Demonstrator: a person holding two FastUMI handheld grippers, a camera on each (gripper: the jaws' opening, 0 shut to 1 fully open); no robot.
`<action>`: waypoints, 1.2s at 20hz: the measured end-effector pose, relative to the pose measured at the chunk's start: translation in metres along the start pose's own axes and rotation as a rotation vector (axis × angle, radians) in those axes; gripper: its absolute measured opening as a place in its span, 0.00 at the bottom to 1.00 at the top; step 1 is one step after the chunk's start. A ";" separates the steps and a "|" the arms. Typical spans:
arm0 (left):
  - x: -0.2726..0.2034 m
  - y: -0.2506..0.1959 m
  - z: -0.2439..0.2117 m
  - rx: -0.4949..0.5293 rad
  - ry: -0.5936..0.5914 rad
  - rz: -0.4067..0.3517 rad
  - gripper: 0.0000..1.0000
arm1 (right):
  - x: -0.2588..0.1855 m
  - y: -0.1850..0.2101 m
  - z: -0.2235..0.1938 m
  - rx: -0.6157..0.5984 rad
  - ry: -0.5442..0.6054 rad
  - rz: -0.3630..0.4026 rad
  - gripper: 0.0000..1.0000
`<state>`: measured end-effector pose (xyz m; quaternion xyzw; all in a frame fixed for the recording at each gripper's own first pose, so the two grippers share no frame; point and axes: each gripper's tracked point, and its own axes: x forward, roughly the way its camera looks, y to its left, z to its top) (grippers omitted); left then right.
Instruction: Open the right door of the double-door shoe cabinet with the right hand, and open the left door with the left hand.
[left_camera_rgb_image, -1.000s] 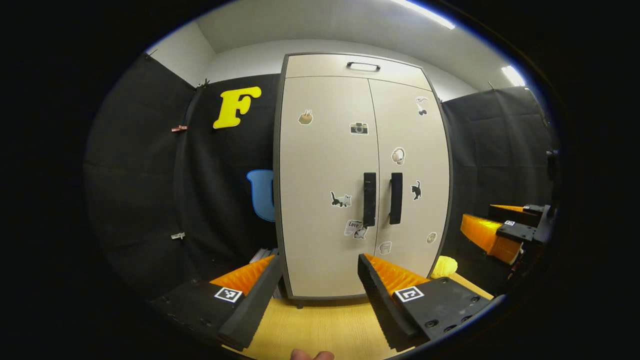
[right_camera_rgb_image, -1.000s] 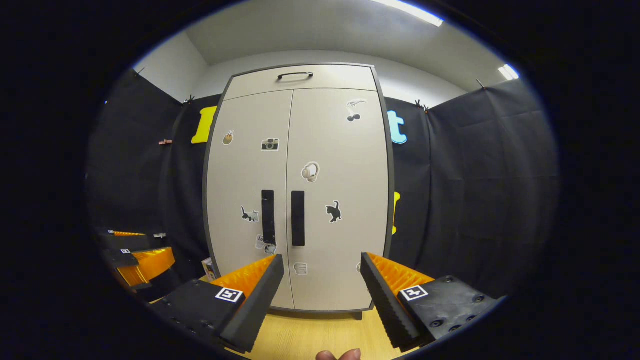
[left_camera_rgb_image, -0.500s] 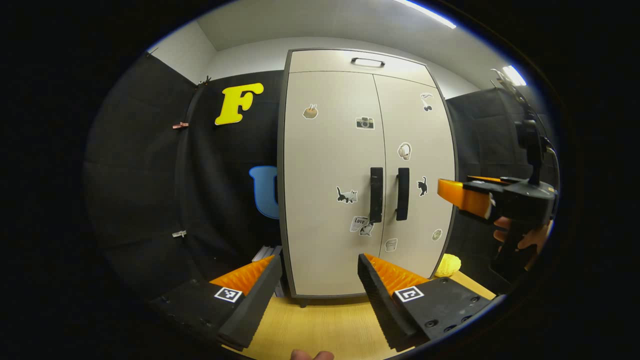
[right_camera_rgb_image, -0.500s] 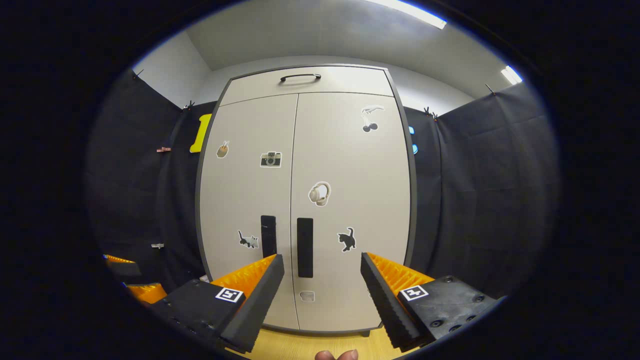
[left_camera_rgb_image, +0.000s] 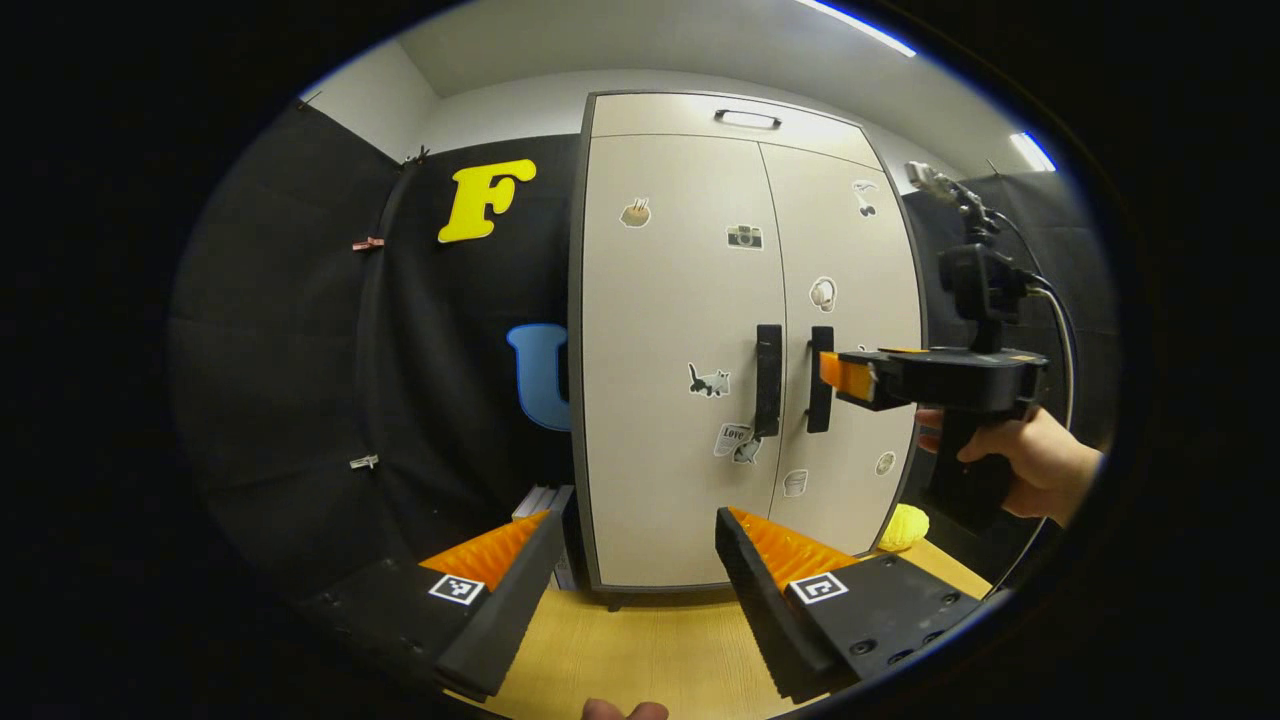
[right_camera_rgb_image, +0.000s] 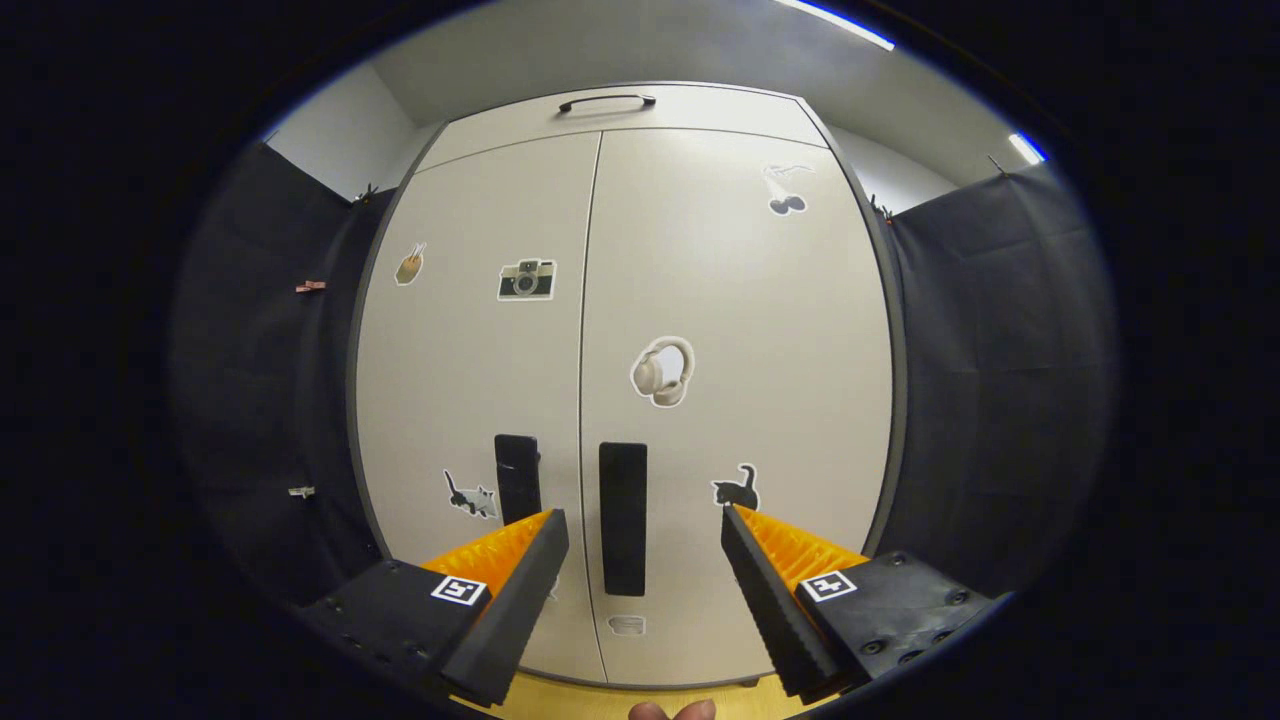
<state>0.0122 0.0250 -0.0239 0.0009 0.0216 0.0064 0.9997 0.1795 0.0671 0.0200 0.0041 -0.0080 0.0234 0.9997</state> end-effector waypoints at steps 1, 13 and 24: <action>0.001 0.001 0.000 -0.001 -0.001 0.002 0.95 | 0.008 0.002 -0.003 -0.010 0.006 -0.002 0.98; 0.004 0.022 -0.004 -0.019 0.003 0.035 0.95 | 0.055 0.007 -0.037 0.032 0.101 -0.041 0.57; -0.001 0.026 -0.005 -0.018 0.001 0.049 0.95 | 0.049 0.009 -0.041 0.029 0.163 -0.064 0.23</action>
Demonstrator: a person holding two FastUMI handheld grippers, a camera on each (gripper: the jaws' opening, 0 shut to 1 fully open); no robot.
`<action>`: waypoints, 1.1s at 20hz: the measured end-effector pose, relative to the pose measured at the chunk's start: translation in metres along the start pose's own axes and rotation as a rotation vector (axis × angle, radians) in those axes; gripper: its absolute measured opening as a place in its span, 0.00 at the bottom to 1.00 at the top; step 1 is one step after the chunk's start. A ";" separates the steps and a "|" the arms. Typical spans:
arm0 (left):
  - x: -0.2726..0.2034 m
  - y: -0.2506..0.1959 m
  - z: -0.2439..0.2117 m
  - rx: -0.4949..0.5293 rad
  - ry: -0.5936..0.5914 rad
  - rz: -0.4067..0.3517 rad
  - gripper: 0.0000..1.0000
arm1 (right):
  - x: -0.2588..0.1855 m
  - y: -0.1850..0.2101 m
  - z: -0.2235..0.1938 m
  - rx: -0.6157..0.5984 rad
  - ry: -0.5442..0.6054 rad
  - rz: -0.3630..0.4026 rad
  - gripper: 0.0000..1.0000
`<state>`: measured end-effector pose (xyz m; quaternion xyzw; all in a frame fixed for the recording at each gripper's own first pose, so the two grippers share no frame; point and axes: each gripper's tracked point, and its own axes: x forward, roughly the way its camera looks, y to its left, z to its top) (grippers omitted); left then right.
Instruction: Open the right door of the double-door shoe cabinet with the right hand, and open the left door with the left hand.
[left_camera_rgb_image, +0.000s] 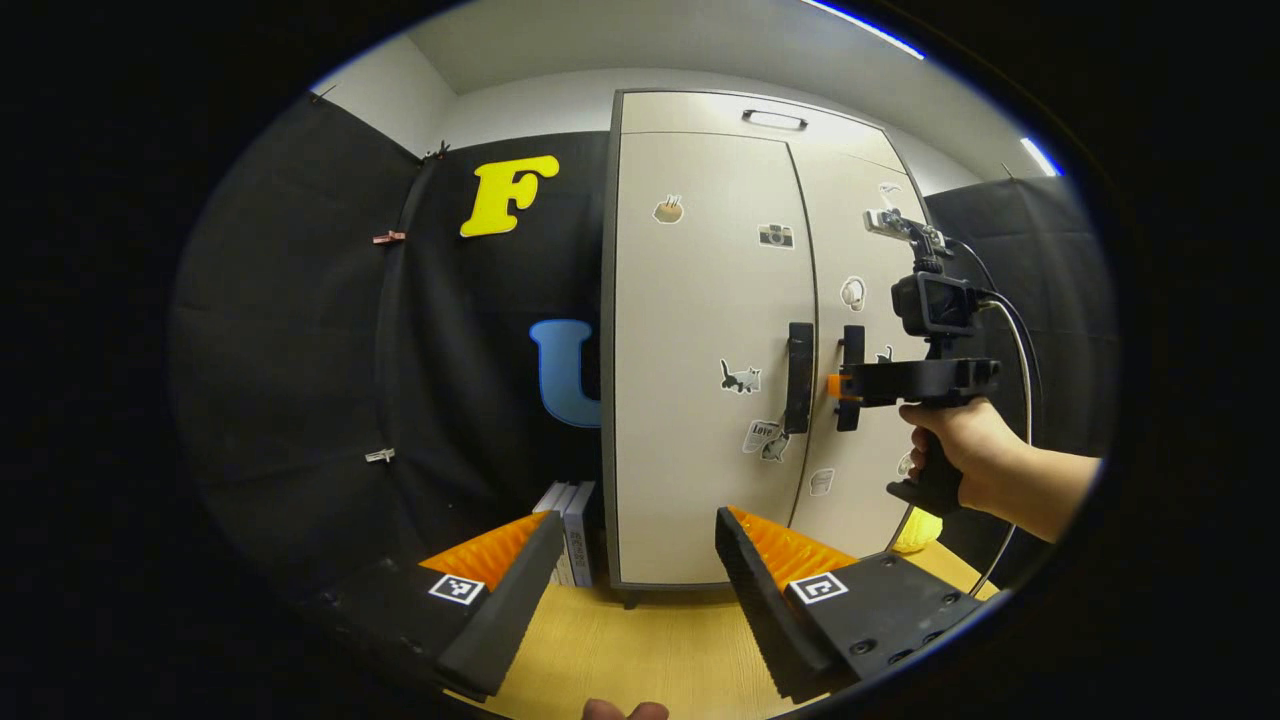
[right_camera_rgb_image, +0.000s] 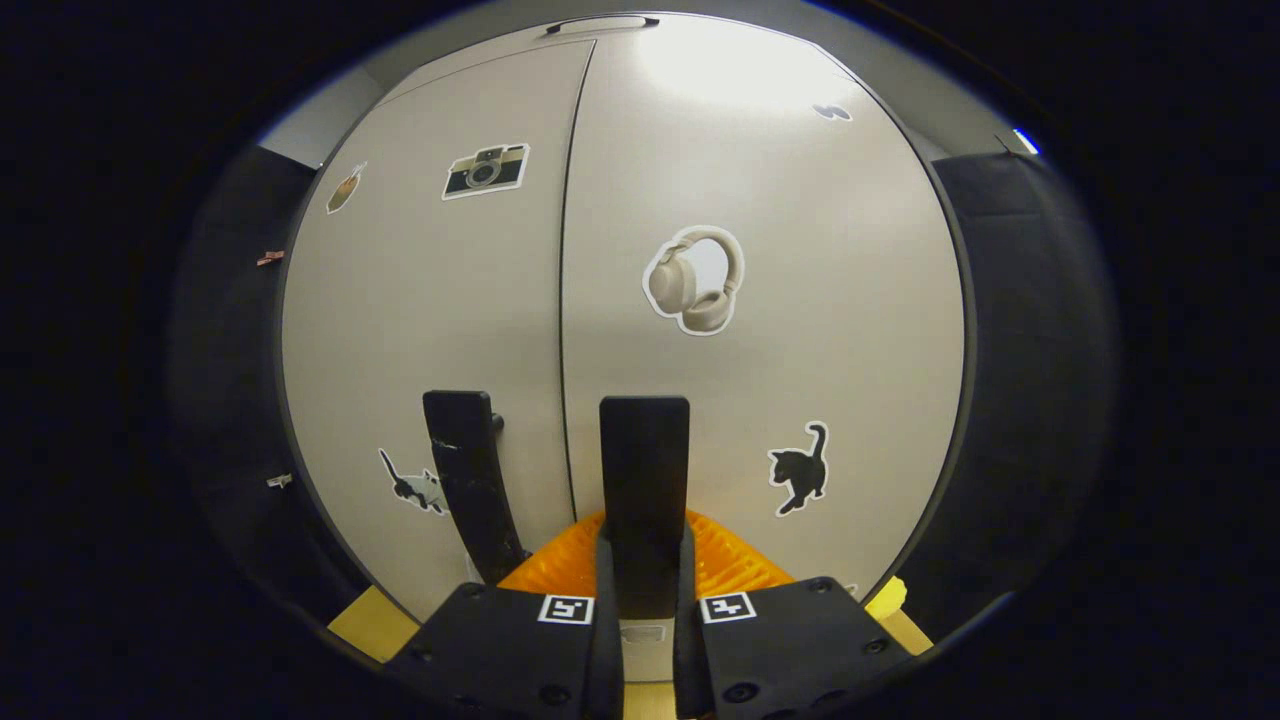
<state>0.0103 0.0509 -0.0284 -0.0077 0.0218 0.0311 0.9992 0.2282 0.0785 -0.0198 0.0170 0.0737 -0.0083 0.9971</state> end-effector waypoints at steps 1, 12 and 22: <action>0.001 0.001 0.001 0.000 0.000 0.002 0.95 | -0.004 -0.001 0.000 0.001 0.007 0.002 0.23; -0.005 -0.016 0.001 0.003 0.005 0.001 0.95 | -0.035 -0.013 0.002 0.037 0.005 0.059 0.23; -0.010 -0.027 0.006 0.013 -0.002 0.018 0.95 | -0.042 -0.020 0.003 0.053 0.023 0.195 0.23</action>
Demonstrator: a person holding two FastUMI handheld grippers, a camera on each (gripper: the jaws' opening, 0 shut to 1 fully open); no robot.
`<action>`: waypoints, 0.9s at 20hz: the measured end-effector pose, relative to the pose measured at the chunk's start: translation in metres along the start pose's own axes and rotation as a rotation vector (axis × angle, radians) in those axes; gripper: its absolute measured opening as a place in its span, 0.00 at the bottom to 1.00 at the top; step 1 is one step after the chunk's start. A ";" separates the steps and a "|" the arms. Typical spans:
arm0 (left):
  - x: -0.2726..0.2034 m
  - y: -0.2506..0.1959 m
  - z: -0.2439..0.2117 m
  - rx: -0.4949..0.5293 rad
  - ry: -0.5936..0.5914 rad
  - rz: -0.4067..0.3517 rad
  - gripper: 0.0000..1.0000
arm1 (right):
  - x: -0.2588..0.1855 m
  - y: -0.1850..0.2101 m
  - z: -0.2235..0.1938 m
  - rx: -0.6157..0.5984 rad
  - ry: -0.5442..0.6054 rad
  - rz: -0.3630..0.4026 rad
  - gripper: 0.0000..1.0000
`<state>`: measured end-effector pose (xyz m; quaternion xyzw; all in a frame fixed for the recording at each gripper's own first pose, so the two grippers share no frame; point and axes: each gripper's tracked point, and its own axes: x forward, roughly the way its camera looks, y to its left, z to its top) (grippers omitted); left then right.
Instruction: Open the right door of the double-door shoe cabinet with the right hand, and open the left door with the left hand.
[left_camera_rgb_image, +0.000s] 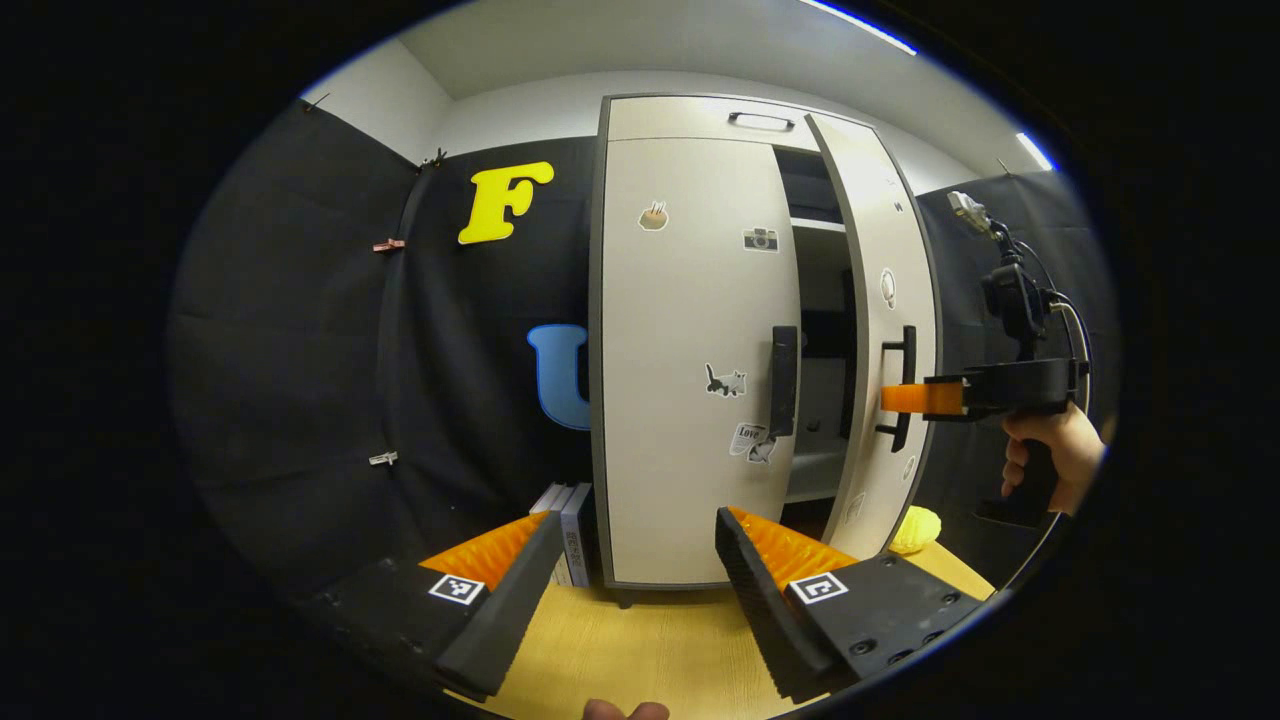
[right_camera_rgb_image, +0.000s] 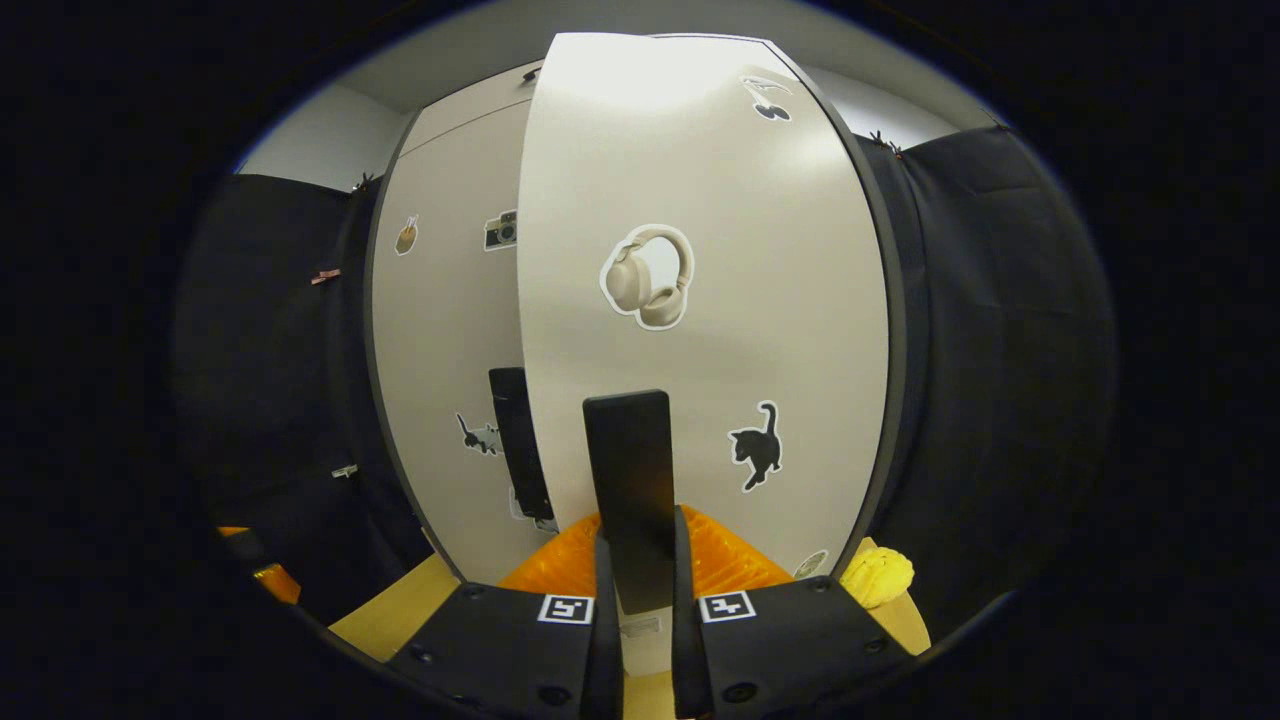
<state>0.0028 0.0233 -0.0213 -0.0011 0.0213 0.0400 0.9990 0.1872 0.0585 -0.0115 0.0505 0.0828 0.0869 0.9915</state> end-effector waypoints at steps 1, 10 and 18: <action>-0.001 -0.002 0.000 0.002 0.000 0.004 0.95 | -0.002 -0.001 -0.001 0.002 0.004 0.019 0.24; -0.012 -0.042 0.007 0.011 -0.006 0.014 0.95 | -0.026 -0.018 -0.003 0.018 0.024 0.114 0.23; -0.016 -0.071 0.008 0.004 -0.005 -0.004 0.95 | -0.066 -0.068 -0.002 0.015 0.011 0.054 0.23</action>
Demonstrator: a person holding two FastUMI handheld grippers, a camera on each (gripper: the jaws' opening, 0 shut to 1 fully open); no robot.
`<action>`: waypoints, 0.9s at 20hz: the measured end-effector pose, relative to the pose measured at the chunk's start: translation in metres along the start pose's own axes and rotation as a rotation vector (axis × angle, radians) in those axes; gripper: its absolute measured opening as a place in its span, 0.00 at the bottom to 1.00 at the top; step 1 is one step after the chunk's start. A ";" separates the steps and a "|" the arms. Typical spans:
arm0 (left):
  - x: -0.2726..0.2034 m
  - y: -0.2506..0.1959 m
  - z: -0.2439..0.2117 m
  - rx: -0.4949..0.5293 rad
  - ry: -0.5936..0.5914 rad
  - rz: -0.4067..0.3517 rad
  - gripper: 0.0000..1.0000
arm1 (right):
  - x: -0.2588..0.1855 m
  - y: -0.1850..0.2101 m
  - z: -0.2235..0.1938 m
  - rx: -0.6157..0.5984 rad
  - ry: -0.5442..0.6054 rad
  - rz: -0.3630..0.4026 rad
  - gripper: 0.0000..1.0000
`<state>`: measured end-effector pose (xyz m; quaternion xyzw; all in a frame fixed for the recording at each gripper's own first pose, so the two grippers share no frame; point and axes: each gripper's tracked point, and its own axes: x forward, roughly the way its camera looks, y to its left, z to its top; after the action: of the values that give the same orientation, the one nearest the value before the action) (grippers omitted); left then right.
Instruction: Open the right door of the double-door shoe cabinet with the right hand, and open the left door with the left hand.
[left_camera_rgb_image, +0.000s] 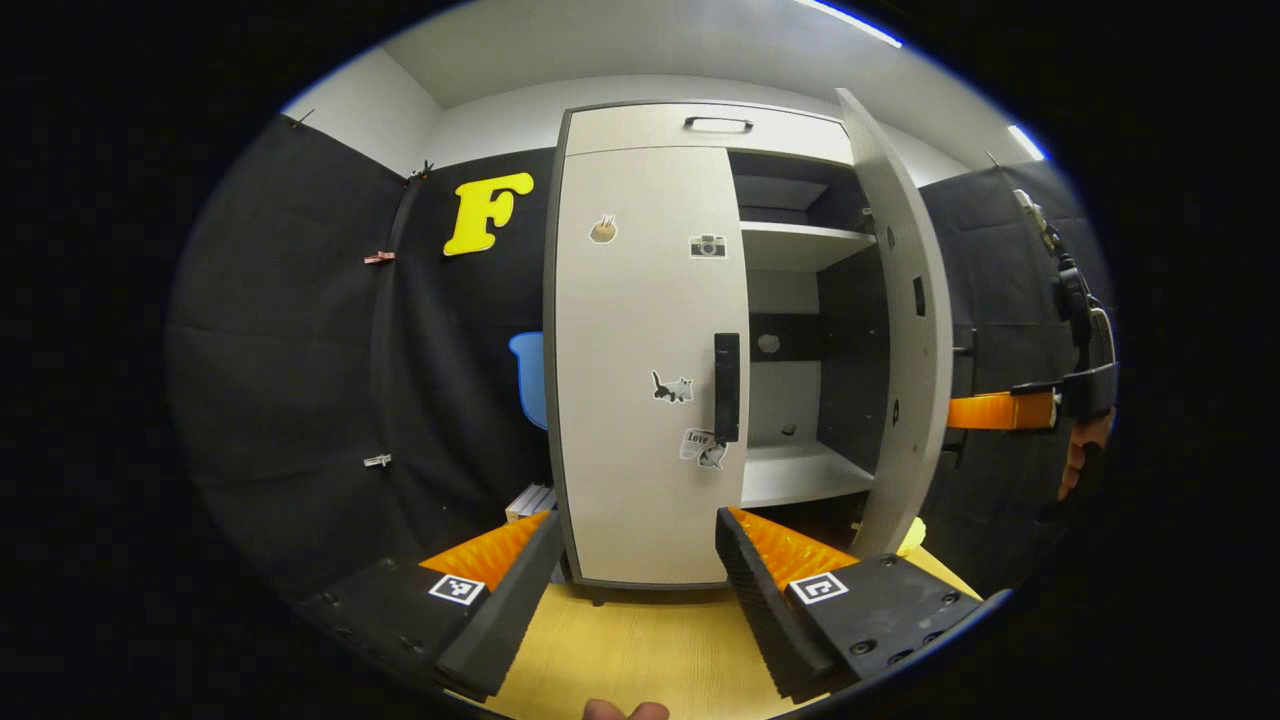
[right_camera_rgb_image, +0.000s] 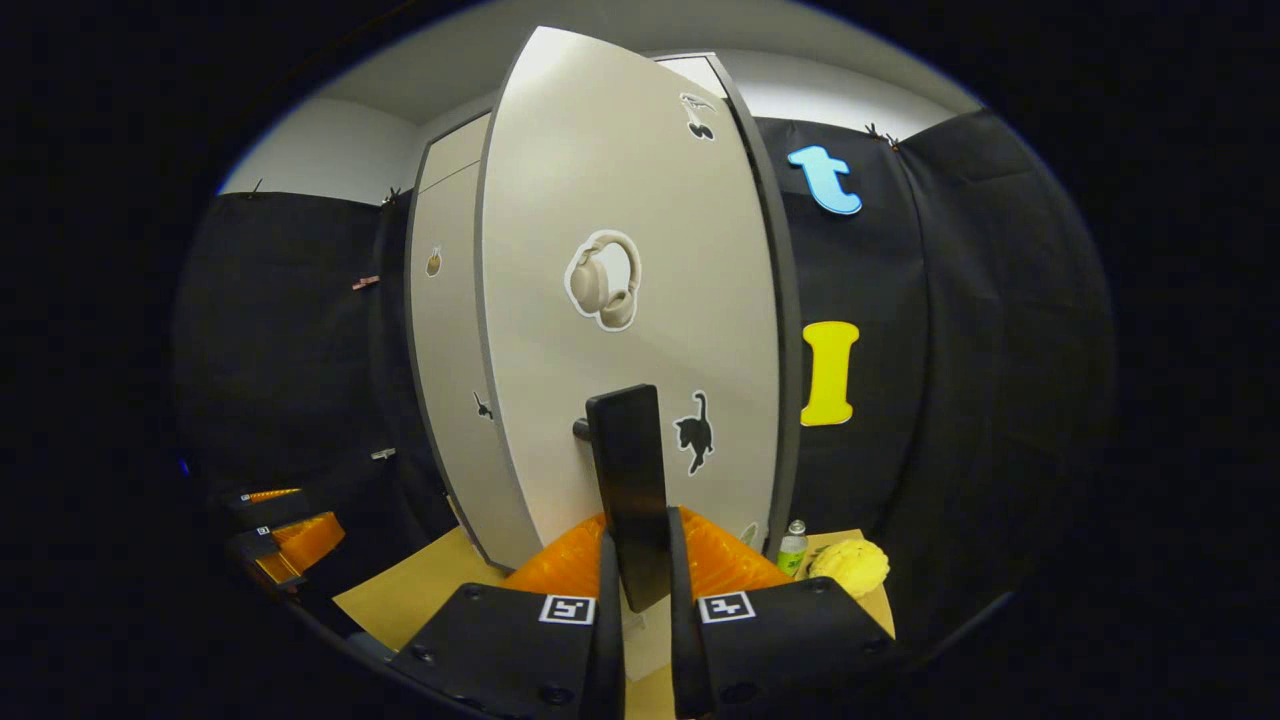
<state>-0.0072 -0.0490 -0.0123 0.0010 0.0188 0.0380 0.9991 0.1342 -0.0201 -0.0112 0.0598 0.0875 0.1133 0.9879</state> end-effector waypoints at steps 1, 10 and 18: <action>0.001 -0.004 0.000 -0.006 0.002 -0.008 0.95 | -0.005 -0.008 0.000 0.001 -0.005 -0.020 0.23; 0.011 -0.029 0.008 -0.002 -0.010 -0.054 0.95 | -0.031 -0.092 0.002 0.077 -0.025 -0.207 0.19; 0.020 -0.043 0.017 0.022 -0.009 -0.079 0.95 | -0.051 -0.109 0.011 0.011 -0.053 -0.288 0.40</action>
<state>0.0165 -0.0907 0.0038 0.0113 0.0149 -0.0015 0.9998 0.1110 -0.1387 -0.0074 0.0548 0.0696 -0.0320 0.9956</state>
